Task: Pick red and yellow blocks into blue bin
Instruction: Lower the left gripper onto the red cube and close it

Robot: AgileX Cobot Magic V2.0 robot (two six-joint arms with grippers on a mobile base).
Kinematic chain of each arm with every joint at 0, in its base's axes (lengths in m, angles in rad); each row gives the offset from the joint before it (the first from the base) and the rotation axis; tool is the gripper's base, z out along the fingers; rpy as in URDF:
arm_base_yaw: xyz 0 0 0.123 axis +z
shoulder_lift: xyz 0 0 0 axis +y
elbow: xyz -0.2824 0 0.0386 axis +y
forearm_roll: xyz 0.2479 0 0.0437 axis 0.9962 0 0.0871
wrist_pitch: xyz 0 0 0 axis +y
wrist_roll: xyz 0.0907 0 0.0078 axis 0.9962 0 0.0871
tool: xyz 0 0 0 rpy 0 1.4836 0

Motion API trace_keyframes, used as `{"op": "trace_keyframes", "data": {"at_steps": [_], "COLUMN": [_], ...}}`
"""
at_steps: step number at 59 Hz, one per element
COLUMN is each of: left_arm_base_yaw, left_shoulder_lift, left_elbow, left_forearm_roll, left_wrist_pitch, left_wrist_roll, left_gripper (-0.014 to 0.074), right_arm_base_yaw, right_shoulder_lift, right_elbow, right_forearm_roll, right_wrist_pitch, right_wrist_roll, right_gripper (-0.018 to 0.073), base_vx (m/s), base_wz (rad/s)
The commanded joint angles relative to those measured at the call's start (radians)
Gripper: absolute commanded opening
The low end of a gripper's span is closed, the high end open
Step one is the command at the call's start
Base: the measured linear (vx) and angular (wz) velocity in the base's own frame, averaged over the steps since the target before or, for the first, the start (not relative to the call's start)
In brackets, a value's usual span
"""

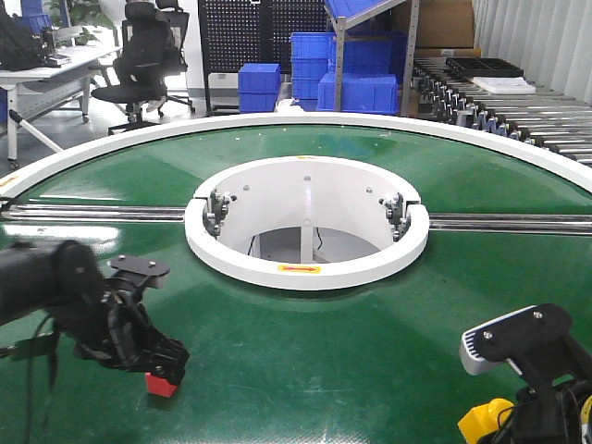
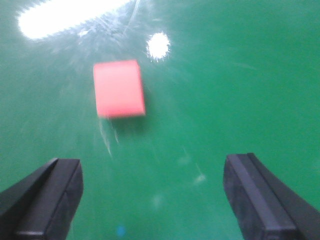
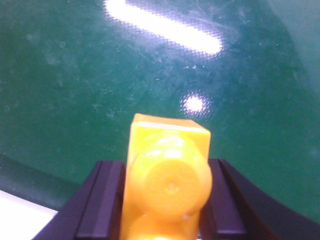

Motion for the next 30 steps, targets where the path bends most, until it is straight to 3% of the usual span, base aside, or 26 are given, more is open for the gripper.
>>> {"op": "trace_keyframes", "data": {"at_steps": [1,15,30], "left_arm_base_yaw": [0.0,0.0,0.0], "left_shoulder_lift": [0.016,0.13,0.191], "left_elbow": [-0.116,-0.244,-0.265], "left_forearm_roll": [0.04,0.044,0.043], "left_wrist_pitch": [0.022,0.032,0.022], "left_wrist_roll": [-0.062,-0.09,-0.093], "left_gripper": [0.0681,0.0681,0.0676], "right_arm_base_yaw": [-0.002,-0.002,-0.002], "right_shoulder_lift": [-0.022,-0.022,-0.022], "right_elbow": [-0.029,-0.029,-0.029], "right_forearm_roll": [-0.023,-0.023,-0.023], "right_wrist_pitch": [-0.048,-0.048,-0.048], "right_wrist_roll": [-0.005,-0.005,-0.005], "right_gripper": [0.0228,0.0228,0.0228], "base_vx": [0.0,0.0,0.0], "base_wz": [0.0,0.0,0.0]}}
